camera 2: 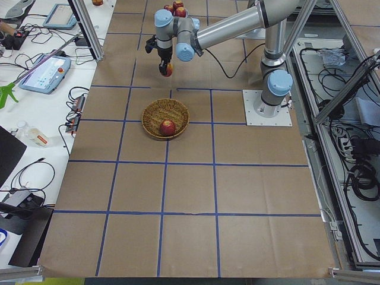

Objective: Transfer apple from basket to plate
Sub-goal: 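Carry the apple with the left gripper to the table center and release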

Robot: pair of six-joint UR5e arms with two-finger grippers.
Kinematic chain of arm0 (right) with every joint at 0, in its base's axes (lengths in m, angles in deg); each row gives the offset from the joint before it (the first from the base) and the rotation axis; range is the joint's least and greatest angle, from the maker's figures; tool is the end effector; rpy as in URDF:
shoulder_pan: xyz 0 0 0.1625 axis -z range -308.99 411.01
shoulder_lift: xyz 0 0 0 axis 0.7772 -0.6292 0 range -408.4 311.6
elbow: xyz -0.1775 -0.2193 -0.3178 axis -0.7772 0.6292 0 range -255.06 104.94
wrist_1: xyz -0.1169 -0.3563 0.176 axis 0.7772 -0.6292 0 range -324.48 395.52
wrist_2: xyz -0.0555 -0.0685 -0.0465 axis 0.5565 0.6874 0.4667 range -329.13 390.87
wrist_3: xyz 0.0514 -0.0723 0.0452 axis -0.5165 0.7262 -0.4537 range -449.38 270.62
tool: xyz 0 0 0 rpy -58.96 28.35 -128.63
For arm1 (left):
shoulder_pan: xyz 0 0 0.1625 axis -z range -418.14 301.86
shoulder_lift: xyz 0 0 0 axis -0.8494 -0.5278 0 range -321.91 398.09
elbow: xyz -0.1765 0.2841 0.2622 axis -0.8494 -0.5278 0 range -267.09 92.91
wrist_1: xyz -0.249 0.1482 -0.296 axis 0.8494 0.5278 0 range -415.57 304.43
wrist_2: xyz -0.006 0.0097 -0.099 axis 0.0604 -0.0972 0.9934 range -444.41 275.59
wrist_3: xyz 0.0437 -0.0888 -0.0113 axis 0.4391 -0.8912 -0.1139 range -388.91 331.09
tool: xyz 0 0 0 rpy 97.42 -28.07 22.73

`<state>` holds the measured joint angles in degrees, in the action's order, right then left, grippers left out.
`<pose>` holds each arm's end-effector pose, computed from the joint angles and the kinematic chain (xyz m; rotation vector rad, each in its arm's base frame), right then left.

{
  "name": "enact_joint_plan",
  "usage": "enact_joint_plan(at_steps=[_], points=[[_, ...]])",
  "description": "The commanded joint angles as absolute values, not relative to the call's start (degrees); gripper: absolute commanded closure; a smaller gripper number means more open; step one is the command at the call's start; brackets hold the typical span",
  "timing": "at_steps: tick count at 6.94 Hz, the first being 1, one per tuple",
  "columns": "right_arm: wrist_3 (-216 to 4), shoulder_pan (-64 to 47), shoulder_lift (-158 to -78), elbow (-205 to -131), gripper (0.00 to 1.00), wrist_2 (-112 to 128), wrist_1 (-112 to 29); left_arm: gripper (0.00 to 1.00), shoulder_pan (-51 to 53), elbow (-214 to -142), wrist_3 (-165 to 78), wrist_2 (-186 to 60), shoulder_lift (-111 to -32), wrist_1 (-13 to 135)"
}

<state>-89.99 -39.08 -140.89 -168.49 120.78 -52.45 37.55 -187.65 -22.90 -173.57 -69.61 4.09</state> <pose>0.1342 -0.4679 0.4761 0.0144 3.1393 0.0812 -0.1913 -0.5616 0.2857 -0.3193 -3.1101 0.0569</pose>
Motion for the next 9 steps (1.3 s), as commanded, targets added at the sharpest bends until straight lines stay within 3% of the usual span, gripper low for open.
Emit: enact_joint_plan(at_steps=[1, 4, 7, 8, 9], points=[[-89.99, -39.08, -140.86, -168.49, 0.0, 120.78, -52.37, 0.79, 47.02, -184.23, -36.33, -173.19, -75.78, 0.88], [-89.9, -39.08, -140.86, -168.49, 0.0, 120.78, -52.46, 0.78, 51.8, -178.42, -41.66, -173.45, -83.79, -1.78], [-89.99, -39.08, -140.95, -168.49, 0.0, 120.78, -52.46, 0.75, 52.33, -178.32, -41.75, -173.27, -86.09, -3.87], [-89.91, -39.08, -140.95, -168.49, 0.0, 120.78, -52.46, 0.58, 52.68, -178.32, -41.75, -173.36, -86.18, -3.98], [-89.99, -39.08, -140.95, -168.49, 0.0, 120.78, -52.46, 0.57, 52.86, -178.32, -41.75, -173.27, -86.27, -3.98]])
